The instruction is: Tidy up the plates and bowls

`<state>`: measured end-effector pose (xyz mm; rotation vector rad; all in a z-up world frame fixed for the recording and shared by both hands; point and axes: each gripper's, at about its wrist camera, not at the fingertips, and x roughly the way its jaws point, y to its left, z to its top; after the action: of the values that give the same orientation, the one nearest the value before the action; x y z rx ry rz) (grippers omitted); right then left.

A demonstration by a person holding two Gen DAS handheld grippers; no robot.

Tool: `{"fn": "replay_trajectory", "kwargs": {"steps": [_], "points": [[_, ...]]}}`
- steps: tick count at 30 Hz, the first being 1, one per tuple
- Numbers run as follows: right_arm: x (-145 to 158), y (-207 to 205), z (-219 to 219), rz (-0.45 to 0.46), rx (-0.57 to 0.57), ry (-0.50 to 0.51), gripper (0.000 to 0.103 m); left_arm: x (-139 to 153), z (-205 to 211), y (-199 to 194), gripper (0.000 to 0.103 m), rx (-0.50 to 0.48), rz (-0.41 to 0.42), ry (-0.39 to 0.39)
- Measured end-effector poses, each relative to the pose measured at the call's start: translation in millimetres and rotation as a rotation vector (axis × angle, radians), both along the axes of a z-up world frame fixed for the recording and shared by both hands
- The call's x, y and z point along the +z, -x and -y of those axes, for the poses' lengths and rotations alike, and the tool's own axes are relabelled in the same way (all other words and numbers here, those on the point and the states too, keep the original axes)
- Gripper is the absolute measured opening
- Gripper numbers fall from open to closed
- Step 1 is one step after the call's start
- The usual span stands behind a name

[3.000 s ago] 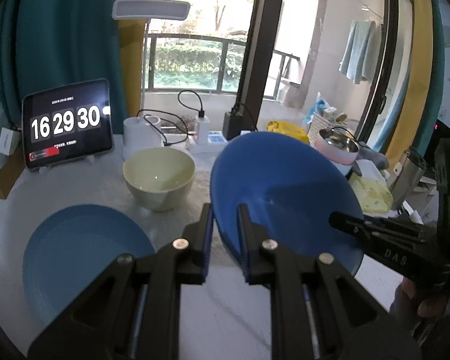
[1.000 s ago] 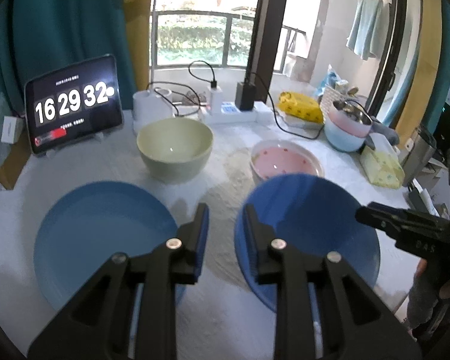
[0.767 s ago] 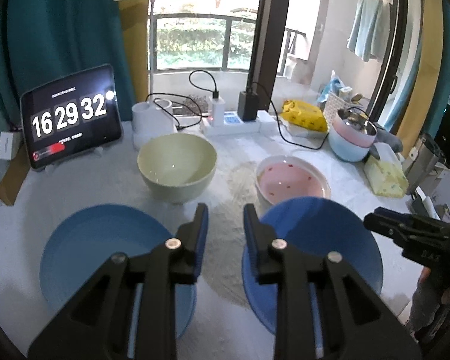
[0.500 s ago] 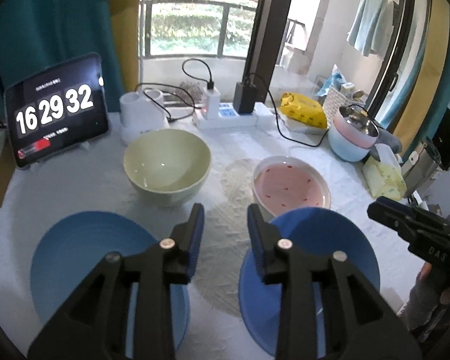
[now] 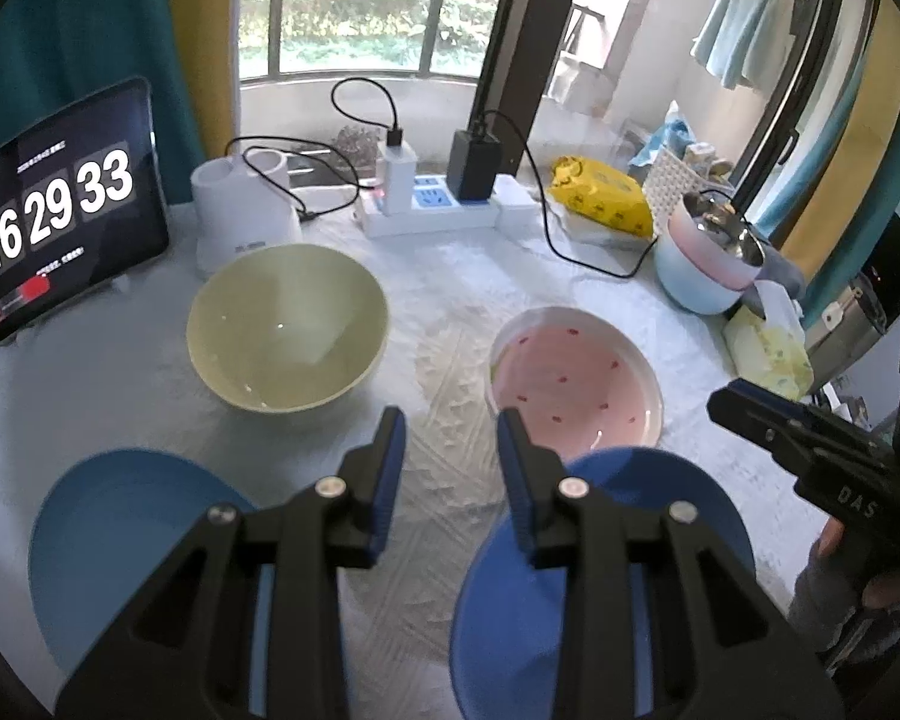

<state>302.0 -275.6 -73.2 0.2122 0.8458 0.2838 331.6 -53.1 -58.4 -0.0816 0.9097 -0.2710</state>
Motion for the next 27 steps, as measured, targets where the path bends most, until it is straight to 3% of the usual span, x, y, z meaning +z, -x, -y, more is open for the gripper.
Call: {"fn": "replay_trajectory", "kwargs": {"steps": [16,27], "points": [[-25.6,-36.2,0.1,-0.067,0.022,-0.019,0.04,-19.3,15.1,-37.4,0.033,-0.007,-0.16,0.072],[-49.8,-56.8,-2.3,-0.118,0.057,-0.039,0.026,-36.5,33.6,-57.0,0.033,-0.032,-0.298,0.129]]}}
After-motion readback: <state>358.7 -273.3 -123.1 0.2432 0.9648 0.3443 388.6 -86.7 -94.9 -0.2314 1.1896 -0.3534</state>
